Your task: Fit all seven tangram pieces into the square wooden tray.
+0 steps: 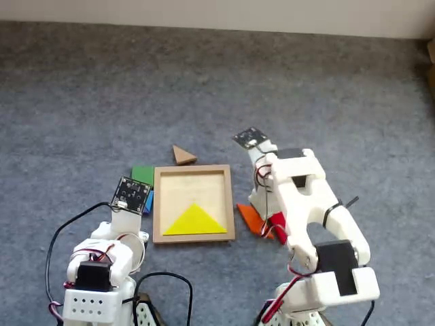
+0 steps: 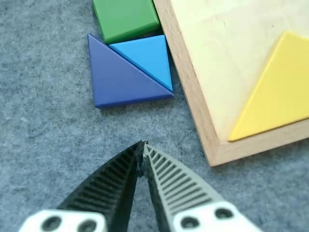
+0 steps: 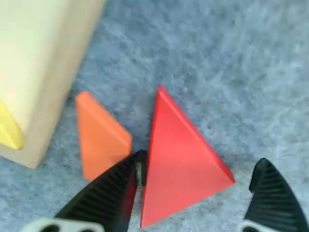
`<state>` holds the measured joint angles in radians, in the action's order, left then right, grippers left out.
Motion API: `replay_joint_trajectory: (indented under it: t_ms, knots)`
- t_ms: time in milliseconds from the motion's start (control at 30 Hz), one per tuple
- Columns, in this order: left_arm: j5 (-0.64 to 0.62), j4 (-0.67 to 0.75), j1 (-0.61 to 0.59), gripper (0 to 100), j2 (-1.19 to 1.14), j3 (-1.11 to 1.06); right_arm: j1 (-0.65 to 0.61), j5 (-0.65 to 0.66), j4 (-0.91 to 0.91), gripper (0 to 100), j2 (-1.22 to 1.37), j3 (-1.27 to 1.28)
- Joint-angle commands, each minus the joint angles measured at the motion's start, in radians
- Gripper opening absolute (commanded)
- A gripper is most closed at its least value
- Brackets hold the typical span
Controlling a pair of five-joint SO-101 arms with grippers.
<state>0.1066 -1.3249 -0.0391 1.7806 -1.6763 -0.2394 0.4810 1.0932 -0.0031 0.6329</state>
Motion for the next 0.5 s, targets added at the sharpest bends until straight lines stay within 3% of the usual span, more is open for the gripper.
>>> replay_joint_trajectory:
  t_ms: [0, 300, 467]
  knots:
    - [0.005, -0.003, 0.008, 0, 0.038, -0.019, 0.044, -0.009, -0.015, 33.2, 0.027, -0.005]
    - [0.005, -0.003, 0.008, 0, 0.038, -0.019, 0.041, -0.009, -0.012, 32.5, 0.054, -0.005]
    - [0.005, -0.003, 0.008, 0, 0.038, -0.019, 0.044, -0.009, -0.008, 21.5, 0.054, -0.002]
